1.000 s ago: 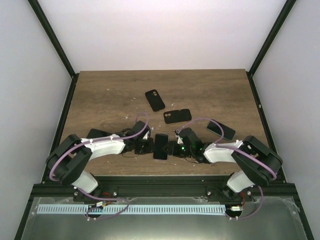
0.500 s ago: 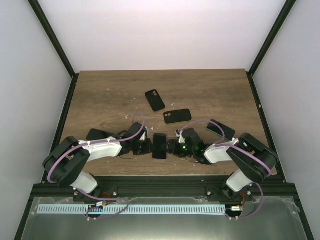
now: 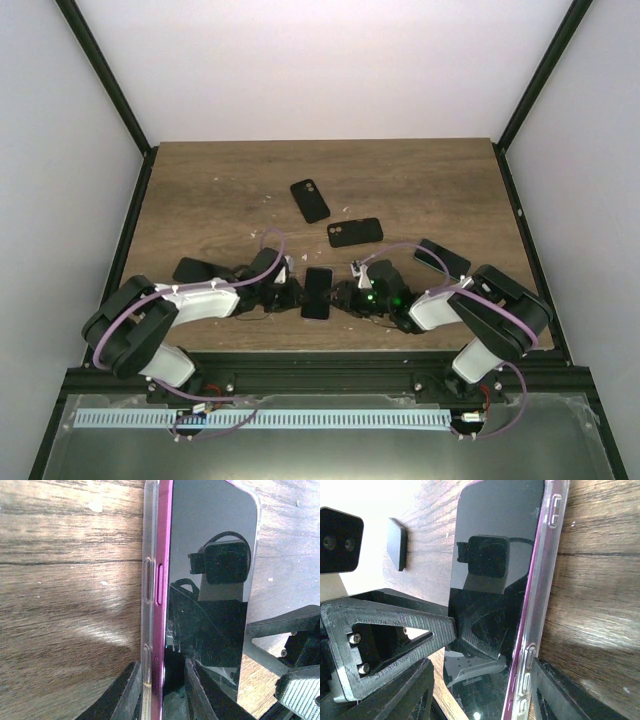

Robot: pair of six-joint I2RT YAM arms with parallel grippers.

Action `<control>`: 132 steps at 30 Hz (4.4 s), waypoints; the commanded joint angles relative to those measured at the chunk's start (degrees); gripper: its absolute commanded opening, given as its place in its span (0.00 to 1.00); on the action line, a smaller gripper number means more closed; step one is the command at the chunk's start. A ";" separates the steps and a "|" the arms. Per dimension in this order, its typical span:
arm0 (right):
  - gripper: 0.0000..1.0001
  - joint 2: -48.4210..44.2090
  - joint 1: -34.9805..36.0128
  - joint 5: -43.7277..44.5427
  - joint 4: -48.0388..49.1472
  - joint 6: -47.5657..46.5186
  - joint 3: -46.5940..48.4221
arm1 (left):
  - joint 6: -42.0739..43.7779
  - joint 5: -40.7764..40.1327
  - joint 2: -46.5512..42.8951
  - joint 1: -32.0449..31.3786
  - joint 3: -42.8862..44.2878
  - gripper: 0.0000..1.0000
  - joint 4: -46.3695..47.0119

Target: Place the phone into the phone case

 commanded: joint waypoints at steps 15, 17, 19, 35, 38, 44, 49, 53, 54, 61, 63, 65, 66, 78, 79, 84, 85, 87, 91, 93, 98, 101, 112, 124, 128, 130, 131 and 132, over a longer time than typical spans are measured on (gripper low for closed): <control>0.53 0.53 0.99 -1.67 2.05 0.04 2.83 | -3.13 7.28 -1.84 2.53 -7.71 0.16 4.88; 0.53 1.05 0.97 -0.97 -0.03 -0.66 3.47 | -2.73 6.91 -0.42 2.55 -7.50 0.15 4.69; 0.53 1.08 1.00 0.25 -2.23 -0.98 3.75 | -2.35 7.06 0.45 2.54 -7.35 0.14 4.89; 0.61 5.06 0.96 0.70 -5.30 -1.39 6.67 | -1.05 5.64 0.49 3.99 -7.83 0.13 3.20; 0.62 6.10 0.96 -3.76 -2.53 -0.78 7.94 | -0.41 5.27 0.09 4.11 -7.60 0.14 2.58; 0.60 4.00 0.95 -9.40 9.46 4.05 6.56 | 0.42 5.05 -0.75 4.16 -7.47 0.22 1.18; 0.59 4.17 1.00 -11.38 10.59 4.30 8.01 | 0.63 3.99 -3.56 4.29 -8.21 0.29 -0.30; 0.59 5.73 0.99 -12.69 13.55 5.94 7.56 | 1.48 3.35 -4.78 5.06 -8.69 0.31 -1.63; 0.59 5.98 1.01 -12.62 13.62 5.83 7.55 | 1.66 3.23 -4.96 5.34 -8.92 0.29 -1.68; 0.59 9.42 1.07 -14.76 20.96 8.34 7.81 | 1.73 4.32 -5.29 5.89 -10.10 0.17 0.20; 0.59 9.97 1.18 -15.26 23.92 9.46 7.72 | 1.47 4.70 -5.17 5.94 -10.84 0.14 1.19; 0.59 9.98 1.27 -15.50 25.41 9.93 7.80 | 1.30 4.89 -5.06 5.93 -11.37 0.13 1.72; 0.58 9.76 1.32 -15.61 25.73 10.00 7.81 | 1.32 4.89 -4.97 6.00 -11.60 0.12 1.78; 0.58 10.96 2.40 -15.13 24.94 9.91 8.17 | 1.97 3.07 -8.60 6.61 -11.55 0.31 -1.55; 0.58 11.31 2.51 -14.81 23.56 9.54 8.49 | 2.17 2.86 -8.92 6.67 -11.63 0.30 -1.68; 0.55 13.64 2.84 -15.53 21.41 8.76 9.64 | 3.05 3.17 -8.83 7.20 -11.48 0.26 -2.39; 0.53 14.18 2.97 -16.02 20.98 8.57 10.10 | 3.19 3.12 -8.93 7.16 -11.54 0.26 -2.51; 0.50 14.83 3.30 -16.49 20.44 8.38 11.00 | 3.19 2.87 -9.16 7.22 -11.73 0.25 -2.43; 0.40 15.49 4.01 -17.92 21.18 8.41 12.51 | 3.46 2.64 -8.15 7.33 -11.21 0.24 -2.35; 0.40 15.59 4.23 -19.05 21.26 8.25 13.15 | 3.64 2.42 -7.51 7.33 -11.06 0.23 -2.47; 0.40 13.47 4.52 -16.85 6.07 2.09 15.63 | 3.82 1.82 -8.02 7.29 -11.00 0.23 -2.86; 0.42 12.71 4.44 -15.87 0.87 -0.96 16.03 | 3.95 1.86 -8.65 7.39 -10.72 0.23 -3.25; 0.11 10.28 4.41 -15.47 4.46 -0.89 13.24 | 4.26 1.47 -11.65 7.41 -9.51 0.27 -6.93; 0.04 -0.42 2.59 -20.23 17.83 3.88 8.45 | 3.12 7.45 -36.49 8.98 -3.00 0.65 -17.37; 0.04 -4.66 2.59 -23.13 21.91 4.31 7.94 | 1.47 9.73 -45.31 9.52 -1.32 0.73 -17.85; 0.04 -6.94 2.60 -24.38 22.70 3.90 7.83 | 0.50 10.14 -49.59 9.63 -0.70 0.77 -17.65; 0.04 -8.12 2.59 -24.79 23.28 3.82 7.63 | -0.07 10.26 -50.94 9.62 -0.68 0.79 -17.25; 0.04 -9.26 2.59 -25.12 24.16 4.04 7.29 | -0.63 10.56 -52.21 9.63 -0.53 0.80 -16.71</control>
